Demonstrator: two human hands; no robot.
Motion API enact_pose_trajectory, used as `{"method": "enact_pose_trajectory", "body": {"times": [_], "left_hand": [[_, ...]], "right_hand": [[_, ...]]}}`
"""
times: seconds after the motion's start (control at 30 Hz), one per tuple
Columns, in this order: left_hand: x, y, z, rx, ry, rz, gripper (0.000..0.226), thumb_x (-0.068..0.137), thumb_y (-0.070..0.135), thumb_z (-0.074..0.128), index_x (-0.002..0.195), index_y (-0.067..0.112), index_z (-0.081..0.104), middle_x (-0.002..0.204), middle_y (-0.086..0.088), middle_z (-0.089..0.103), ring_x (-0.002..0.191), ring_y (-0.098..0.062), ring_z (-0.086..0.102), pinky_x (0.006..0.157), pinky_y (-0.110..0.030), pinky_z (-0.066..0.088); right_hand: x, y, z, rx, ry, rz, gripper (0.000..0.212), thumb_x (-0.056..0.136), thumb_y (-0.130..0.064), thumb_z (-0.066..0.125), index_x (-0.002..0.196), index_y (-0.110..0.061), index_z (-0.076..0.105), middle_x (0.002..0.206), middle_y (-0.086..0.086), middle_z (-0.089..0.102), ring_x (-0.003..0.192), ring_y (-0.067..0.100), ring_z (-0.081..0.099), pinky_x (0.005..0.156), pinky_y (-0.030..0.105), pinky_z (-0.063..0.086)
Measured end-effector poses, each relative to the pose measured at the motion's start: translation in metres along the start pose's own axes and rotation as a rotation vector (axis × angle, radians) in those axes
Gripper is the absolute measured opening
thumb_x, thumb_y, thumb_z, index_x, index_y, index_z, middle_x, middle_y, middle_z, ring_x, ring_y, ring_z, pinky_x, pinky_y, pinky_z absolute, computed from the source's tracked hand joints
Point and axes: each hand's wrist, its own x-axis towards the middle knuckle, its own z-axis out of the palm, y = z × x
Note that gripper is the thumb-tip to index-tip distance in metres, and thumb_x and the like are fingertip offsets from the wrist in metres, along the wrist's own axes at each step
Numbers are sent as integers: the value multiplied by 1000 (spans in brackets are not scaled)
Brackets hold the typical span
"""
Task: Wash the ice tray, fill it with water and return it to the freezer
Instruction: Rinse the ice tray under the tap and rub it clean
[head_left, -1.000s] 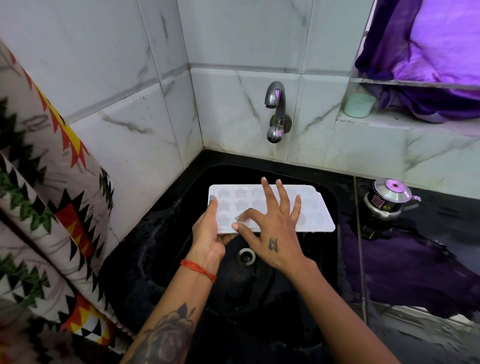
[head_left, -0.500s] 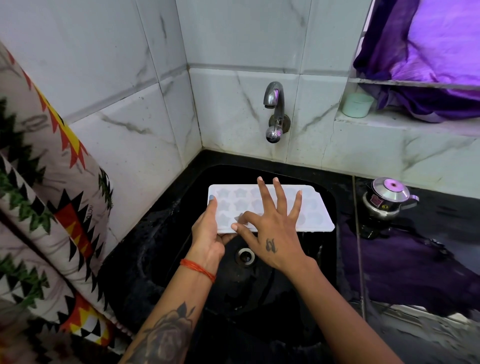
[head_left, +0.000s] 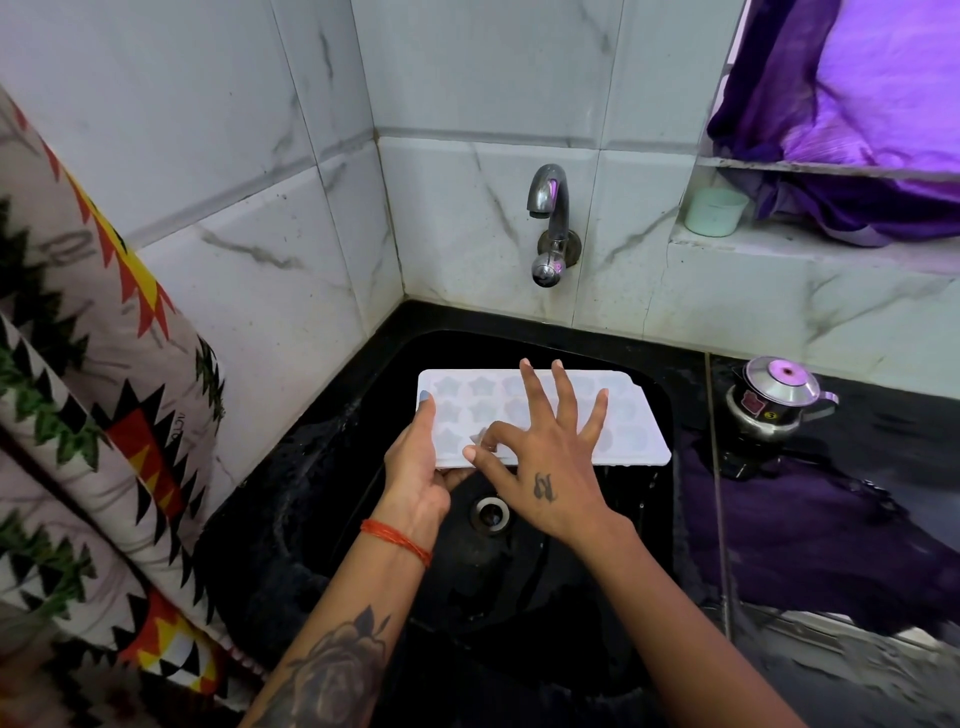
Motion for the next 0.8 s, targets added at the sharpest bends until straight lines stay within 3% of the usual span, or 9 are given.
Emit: {"method": "enact_pose_trajectory", "body": {"times": [0.2, 0.43, 0.63, 0.8], "left_hand": [[1, -1, 1, 5, 0, -2, 29, 90, 41, 59, 96, 13, 66, 88, -9, 72, 71, -22, 71, 50, -30, 56], [3, -2, -1, 4, -4, -2, 30, 90, 41, 60, 96, 13, 66, 87, -9, 73, 66, -21, 71, 48, -29, 56], [4, -3, -1, -4, -19, 3, 29, 90, 41, 59, 97, 13, 66, 85, -9, 73, 62, -20, 72, 48, -30, 56], [6, -4, -2, -9, -33, 13, 27, 91, 39, 59, 98, 14, 66, 85, -7, 74, 70, -20, 72, 56, -32, 58]], "right_hand": [[-1, 3, 8, -42, 102, -59, 43, 88, -62, 34, 84, -36, 67, 158, 10, 16, 146, 34, -6, 108, 63, -14], [0, 0, 3, 83, -22, 30, 58, 80, -70, 21, 94, -38, 67, 161, 3, 1, 143, 23, -24, 105, 54, -27], [-1, 2, 4, 10, 26, -13, 47, 85, -66, 28, 85, -36, 64, 160, 7, 9, 145, 29, -15, 107, 61, -19], [-2, -2, 4, 157, 100, -9, 39, 87, -59, 35, 98, -32, 60, 159, 6, 12, 146, 27, -10, 110, 56, -16]]}}
